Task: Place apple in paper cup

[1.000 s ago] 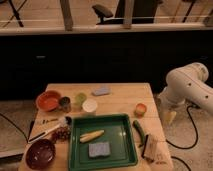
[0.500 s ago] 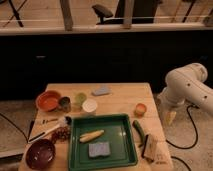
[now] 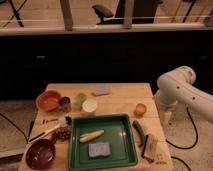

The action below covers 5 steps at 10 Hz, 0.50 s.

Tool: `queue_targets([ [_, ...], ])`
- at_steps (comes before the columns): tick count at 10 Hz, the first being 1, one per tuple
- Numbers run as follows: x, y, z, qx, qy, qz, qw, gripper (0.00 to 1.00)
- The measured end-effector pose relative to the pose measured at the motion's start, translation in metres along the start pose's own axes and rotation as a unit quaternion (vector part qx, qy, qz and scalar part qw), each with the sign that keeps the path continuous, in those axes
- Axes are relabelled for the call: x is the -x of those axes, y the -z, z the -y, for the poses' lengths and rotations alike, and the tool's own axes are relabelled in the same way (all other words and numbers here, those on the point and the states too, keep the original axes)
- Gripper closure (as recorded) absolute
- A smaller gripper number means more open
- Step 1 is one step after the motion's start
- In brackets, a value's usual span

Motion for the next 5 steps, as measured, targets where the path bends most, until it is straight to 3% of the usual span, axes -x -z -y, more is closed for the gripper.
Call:
queue_targets([
  [5,0.003,-0.018,0.007,0.004,0.033,-0.008,0.9994,0.2],
])
